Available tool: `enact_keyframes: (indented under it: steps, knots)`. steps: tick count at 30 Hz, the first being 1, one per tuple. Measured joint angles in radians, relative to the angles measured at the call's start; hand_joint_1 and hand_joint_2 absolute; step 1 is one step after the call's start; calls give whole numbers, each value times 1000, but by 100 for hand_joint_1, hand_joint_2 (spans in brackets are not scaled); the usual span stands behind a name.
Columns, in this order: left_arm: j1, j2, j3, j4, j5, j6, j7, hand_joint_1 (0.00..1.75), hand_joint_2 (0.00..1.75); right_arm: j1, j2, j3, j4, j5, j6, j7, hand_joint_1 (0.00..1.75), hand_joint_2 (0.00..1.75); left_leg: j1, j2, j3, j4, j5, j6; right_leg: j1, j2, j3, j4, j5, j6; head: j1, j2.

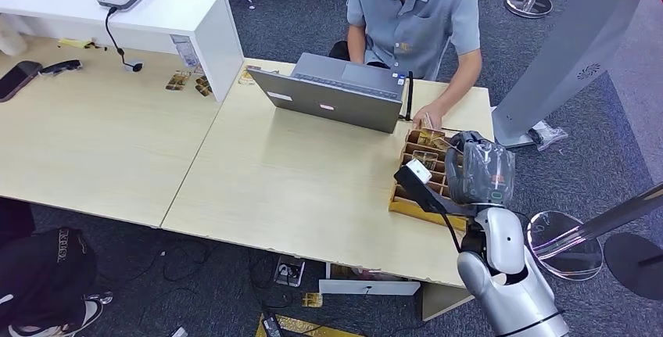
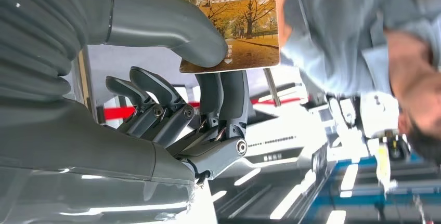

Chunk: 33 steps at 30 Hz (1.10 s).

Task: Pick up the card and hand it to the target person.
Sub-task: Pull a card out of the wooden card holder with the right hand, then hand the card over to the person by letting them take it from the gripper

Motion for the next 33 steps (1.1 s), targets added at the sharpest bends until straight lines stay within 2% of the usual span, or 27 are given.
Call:
enact_keyframes:
  steps: [7, 16, 33]
  knots:
    - [-12, 8, -12, 3, 0, -27, 2, 0, 0, -55, 0, -3, -40, 7, 24, -16, 175, 175, 0, 0, 0, 0, 0, 0, 0, 0, 0, 0, 0, 0, 0, 0]
    - [-31, 20, -36, 11, 0, -58, 2, 0, 0, -136, 21, 12, -13, -5, 37, -40, 175, 175, 0, 0, -1, 0, 0, 0, 0, 0, 0, 0, 0, 0, 0, 0]
    - [-36, 33, -60, 20, 0, -66, 2, 0, 0, -168, 40, 46, 42, -50, 79, -44, 175, 175, 0, -1, -1, 0, 0, 0, 0, 0, 0, 0, 0, 0, 0, 0]
